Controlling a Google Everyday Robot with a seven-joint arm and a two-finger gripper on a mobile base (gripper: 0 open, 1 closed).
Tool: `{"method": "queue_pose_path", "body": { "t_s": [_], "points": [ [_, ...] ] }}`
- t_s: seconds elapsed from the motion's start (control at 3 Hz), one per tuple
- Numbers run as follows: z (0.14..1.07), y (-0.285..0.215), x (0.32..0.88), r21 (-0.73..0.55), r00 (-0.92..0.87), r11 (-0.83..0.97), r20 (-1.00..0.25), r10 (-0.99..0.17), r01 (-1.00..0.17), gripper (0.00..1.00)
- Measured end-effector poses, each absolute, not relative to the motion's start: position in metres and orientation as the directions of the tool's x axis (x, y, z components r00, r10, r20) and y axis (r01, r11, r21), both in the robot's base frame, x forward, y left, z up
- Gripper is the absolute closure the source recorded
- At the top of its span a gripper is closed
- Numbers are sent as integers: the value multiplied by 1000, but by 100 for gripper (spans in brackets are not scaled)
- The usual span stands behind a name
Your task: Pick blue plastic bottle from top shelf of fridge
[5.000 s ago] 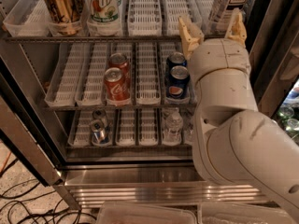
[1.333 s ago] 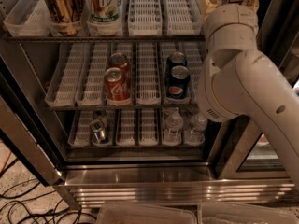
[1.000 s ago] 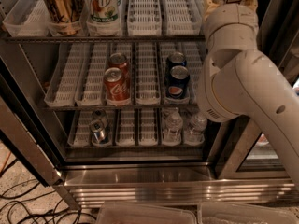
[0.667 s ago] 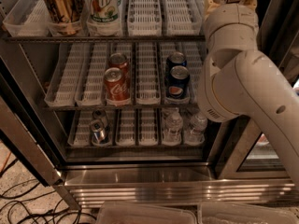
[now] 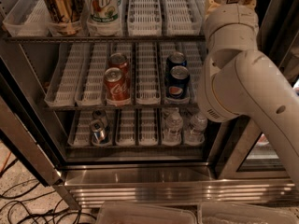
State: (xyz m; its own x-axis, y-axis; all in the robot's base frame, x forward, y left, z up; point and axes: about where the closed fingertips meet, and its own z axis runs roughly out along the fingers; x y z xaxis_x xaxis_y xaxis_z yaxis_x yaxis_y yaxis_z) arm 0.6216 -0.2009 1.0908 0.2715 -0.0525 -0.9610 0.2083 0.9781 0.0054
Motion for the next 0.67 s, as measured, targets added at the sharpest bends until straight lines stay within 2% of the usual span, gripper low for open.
{"method": "queue_pose_path", "body": {
  "t_s": [0.67],
  "points": [
    [1091, -200, 621, -1, 289, 982, -956, -56, 189, 100]
  ]
}}
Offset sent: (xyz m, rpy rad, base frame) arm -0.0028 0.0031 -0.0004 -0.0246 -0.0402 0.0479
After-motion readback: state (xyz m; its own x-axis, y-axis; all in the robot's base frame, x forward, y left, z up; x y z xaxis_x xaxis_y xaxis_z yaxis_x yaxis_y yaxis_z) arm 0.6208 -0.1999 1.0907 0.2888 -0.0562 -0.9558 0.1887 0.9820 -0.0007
